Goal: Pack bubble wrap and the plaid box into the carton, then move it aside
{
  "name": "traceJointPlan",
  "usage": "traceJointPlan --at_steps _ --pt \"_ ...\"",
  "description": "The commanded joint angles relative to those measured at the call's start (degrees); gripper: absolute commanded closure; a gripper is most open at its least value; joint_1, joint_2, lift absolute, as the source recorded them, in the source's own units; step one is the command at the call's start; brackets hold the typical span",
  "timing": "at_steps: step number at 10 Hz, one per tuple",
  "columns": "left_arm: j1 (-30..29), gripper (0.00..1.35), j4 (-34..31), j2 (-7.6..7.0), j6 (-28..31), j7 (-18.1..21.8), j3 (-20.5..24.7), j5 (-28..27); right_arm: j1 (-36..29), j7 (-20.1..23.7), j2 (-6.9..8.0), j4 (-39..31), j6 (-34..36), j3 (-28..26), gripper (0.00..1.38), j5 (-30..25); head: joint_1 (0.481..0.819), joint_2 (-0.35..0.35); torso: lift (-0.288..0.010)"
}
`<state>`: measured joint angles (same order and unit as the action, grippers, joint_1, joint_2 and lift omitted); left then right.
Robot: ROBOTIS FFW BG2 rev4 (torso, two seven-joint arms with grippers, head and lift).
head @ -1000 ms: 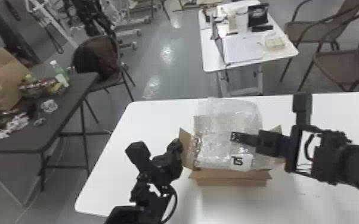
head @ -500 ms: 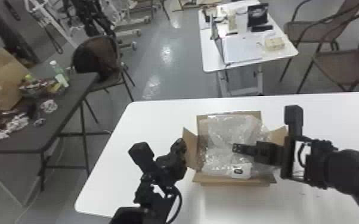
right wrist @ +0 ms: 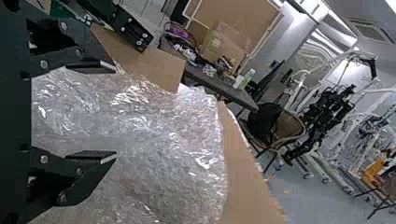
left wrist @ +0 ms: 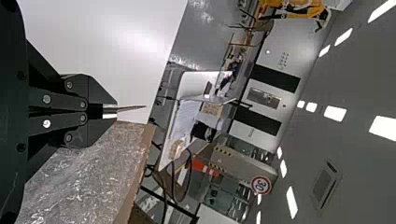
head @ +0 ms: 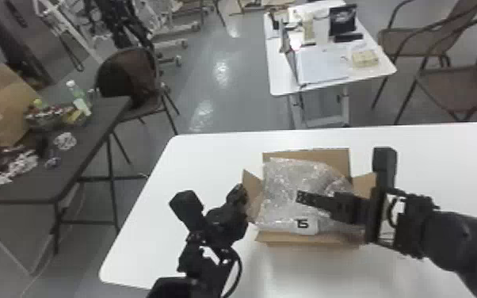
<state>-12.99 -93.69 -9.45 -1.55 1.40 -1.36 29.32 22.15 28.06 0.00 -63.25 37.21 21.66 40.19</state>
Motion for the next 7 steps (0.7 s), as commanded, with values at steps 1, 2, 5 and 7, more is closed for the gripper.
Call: traceJointPlan --at_steps 1,2,5,7 --pt "-0.2 1.21 0.0 -0.13 -0.3 0.0 0.2 0.2 -2.3 0.0 0.05 -6.4 0.9 -2.9 0.11 -4.0 0.695 0.35 -0.027" --pt "-0.3 1.21 0.0 -0.31 -0.6 0.0 0.3 0.5 -4.0 -0.1 0.05 -11.9 3.7 -5.0 0.11 -7.4 0.695 0.35 -0.027" --pt "-1.0 1.21 -0.1 -1.1 -1.3 0.0 0.6 1.6 -10.3 0.2 0.05 -27.8 5.2 -10.8 0.11 -14.3 0.695 0.339 -0.027" --pt "-1.8 1.21 -0.2 -1.19 -1.9 0.0 1.3 1.9 -19.6 1.4 0.05 -41.4 0.9 -15.9 0.11 -26.4 0.695 0.311 -0.027"
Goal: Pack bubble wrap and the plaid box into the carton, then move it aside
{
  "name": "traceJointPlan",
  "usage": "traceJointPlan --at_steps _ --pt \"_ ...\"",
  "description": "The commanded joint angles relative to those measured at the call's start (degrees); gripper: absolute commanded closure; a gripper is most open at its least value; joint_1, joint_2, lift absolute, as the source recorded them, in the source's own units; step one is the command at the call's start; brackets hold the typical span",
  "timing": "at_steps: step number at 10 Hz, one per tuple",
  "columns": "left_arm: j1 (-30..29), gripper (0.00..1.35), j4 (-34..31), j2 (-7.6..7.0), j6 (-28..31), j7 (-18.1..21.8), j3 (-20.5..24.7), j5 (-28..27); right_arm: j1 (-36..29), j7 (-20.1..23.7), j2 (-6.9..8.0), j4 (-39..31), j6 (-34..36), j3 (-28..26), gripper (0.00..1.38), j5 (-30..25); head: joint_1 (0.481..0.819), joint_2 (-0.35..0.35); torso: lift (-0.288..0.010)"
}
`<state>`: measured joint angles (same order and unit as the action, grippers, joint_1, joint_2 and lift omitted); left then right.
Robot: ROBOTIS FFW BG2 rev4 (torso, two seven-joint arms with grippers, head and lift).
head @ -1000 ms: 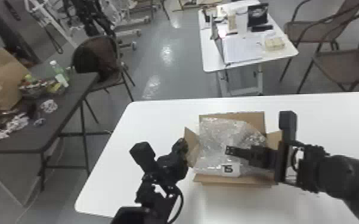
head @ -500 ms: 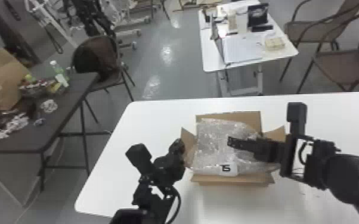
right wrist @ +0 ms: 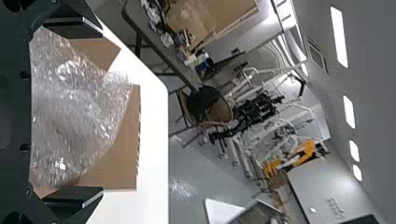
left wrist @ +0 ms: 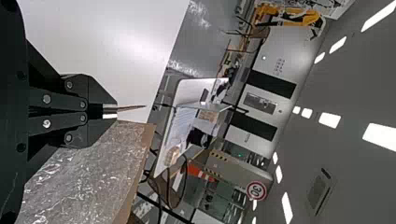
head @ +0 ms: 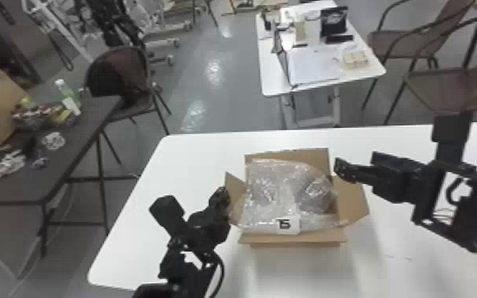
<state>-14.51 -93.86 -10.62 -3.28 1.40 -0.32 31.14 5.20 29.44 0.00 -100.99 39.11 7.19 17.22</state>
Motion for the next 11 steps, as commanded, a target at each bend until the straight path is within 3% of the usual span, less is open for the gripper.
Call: traceJointPlan --at_steps 1,3,6,9,11 --pt "-0.7 1.21 -0.1 -0.02 -0.8 0.0 0.7 0.3 -8.1 0.5 0.05 -7.9 -4.0 -4.3 0.11 -7.6 0.695 0.284 -0.027" --pt "-1.8 1.21 -0.1 -0.28 -1.6 0.0 1.6 1.0 -17.2 2.6 0.05 -5.8 -22.3 -8.6 0.11 -8.2 0.695 0.242 -0.027" --pt "-3.2 1.21 -0.1 -0.37 -3.5 0.0 3.0 1.8 -26.8 3.9 0.05 -2.1 -37.4 -14.4 0.11 -10.1 0.695 0.195 -0.027" --pt "-4.4 1.21 -0.1 -0.37 -4.4 0.0 3.5 2.3 -34.6 4.0 0.05 -1.7 -42.9 -21.9 0.11 -12.1 0.695 0.139 -0.027" --pt "-5.1 1.21 -0.1 -0.28 -4.7 0.0 3.7 2.9 -36.3 4.0 0.05 -1.7 -43.2 -25.7 0.11 -15.0 0.695 0.088 -0.027"
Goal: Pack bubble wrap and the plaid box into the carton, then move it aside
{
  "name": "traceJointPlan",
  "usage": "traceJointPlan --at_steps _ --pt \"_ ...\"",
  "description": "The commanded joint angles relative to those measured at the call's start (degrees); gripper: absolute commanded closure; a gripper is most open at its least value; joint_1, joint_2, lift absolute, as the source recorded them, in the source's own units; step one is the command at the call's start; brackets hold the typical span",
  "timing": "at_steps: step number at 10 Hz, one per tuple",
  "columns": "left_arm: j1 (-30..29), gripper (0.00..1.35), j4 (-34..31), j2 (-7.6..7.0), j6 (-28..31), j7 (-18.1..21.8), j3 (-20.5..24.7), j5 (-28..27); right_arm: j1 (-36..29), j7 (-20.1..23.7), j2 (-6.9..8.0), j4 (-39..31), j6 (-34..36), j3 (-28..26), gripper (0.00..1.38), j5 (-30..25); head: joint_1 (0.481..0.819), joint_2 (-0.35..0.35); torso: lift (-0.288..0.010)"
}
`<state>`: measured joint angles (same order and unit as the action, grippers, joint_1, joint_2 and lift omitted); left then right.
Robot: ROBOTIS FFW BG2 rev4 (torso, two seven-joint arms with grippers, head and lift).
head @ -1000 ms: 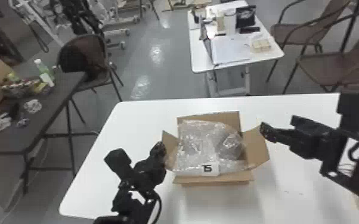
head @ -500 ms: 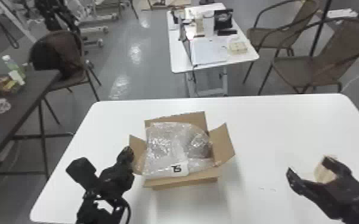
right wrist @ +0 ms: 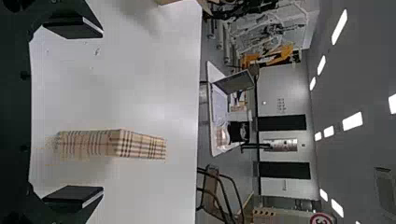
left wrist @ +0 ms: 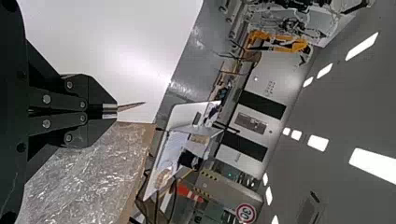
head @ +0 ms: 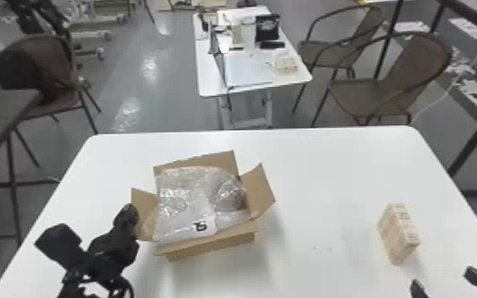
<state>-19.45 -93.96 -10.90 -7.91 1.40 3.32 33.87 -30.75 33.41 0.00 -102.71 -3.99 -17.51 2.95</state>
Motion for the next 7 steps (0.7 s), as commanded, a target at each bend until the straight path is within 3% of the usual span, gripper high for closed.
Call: traceJointPlan --at_steps 1,4,7 --pt "-0.1 1.21 0.0 0.01 -0.1 0.0 -0.1 0.1 0.3 0.0 0.05 0.9 -0.1 -3.8 0.11 -2.7 0.695 0.075 -0.027" --pt "0.1 1.21 0.0 0.09 -0.1 0.1 -0.2 0.1 5.4 -0.6 0.05 5.3 0.0 -8.5 0.11 -7.0 0.695 -0.028 -0.027" --pt "0.4 1.21 0.1 0.36 -0.1 0.1 -0.4 0.2 11.1 -1.5 0.05 10.3 0.0 -8.3 0.11 -14.6 0.695 -0.056 -0.027"
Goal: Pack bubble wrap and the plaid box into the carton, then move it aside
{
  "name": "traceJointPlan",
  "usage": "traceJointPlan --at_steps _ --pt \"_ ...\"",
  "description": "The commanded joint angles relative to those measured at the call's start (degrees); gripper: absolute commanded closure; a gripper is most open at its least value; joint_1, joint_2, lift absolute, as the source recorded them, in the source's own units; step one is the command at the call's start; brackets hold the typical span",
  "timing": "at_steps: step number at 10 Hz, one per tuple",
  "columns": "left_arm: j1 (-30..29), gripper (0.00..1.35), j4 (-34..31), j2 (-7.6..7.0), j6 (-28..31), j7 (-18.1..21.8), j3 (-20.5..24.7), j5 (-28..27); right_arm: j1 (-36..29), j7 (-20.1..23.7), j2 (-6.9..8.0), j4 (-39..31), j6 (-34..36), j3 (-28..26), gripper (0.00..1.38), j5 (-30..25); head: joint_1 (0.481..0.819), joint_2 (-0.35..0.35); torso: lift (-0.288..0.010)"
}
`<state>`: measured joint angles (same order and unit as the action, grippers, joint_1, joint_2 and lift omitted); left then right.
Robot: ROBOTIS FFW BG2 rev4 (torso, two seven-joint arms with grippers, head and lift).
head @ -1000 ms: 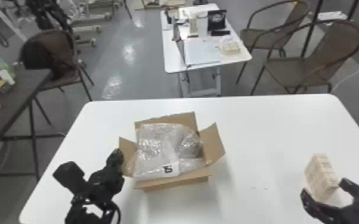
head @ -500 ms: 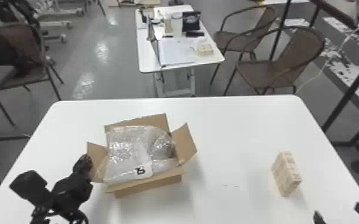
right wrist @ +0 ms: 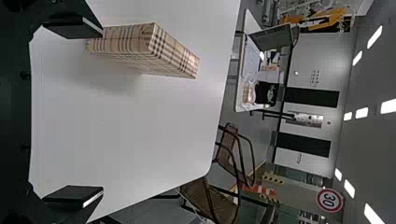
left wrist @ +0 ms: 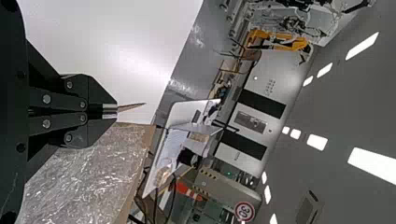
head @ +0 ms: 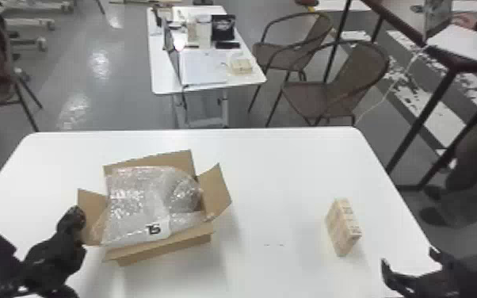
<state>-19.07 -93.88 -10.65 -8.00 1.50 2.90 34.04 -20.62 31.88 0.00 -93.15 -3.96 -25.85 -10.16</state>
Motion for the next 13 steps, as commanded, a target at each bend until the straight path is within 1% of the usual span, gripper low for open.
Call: traceJointPlan --at_steps 1,3,5,6,7,8,9,10,12,13 --pt "0.2 1.21 0.1 0.19 0.0 0.0 -0.1 0.1 2.8 -0.7 0.05 2.4 0.0 0.1 0.11 -3.0 0.695 -0.058 -0.027" --pt "0.3 1.21 0.3 0.19 0.0 0.2 -0.2 0.1 5.9 -0.8 0.05 5.1 1.0 0.8 0.11 -6.3 0.695 -0.061 -0.027" --pt "0.3 1.21 0.5 0.54 0.0 0.4 -0.1 0.1 8.8 -1.2 0.05 9.6 1.1 1.5 0.11 -7.5 0.695 -0.055 -0.027" --pt "0.3 1.21 0.6 0.45 0.0 0.5 -0.1 0.1 10.3 -1.2 0.05 11.8 2.3 3.7 0.11 -7.6 0.695 -0.053 -0.027" --pt "0.4 1.21 0.6 0.54 0.0 0.6 -0.2 0.1 11.2 -1.5 0.05 13.6 3.0 6.5 0.11 -7.0 0.695 -0.038 -0.027" --pt "0.4 1.21 0.7 0.63 -0.1 0.7 0.0 0.2 11.8 -2.6 0.05 15.0 3.1 8.9 0.11 -6.1 0.695 -0.01 -0.027" --pt "0.3 1.21 0.8 0.72 -0.1 0.7 0.1 0.4 13.0 -4.2 0.05 16.5 3.1 10.1 0.11 -5.7 0.695 0.019 -0.027" --pt "0.2 1.21 0.9 0.72 -0.2 0.7 0.0 0.5 14.2 -4.8 0.05 17.7 2.9 10.4 0.11 -5.7 0.695 0.03 -0.027" --pt "0.3 1.21 1.1 0.98 -0.3 0.9 0.0 0.7 14.3 -7.2 0.05 17.6 2.9 10.7 0.13 -5.7 0.695 0.043 -0.027" --pt "0.3 1.21 1.2 1.16 -0.3 0.9 0.2 0.7 14.7 -7.2 0.05 18.7 3.0 10.7 0.31 -5.4 0.695 0.039 -0.027"
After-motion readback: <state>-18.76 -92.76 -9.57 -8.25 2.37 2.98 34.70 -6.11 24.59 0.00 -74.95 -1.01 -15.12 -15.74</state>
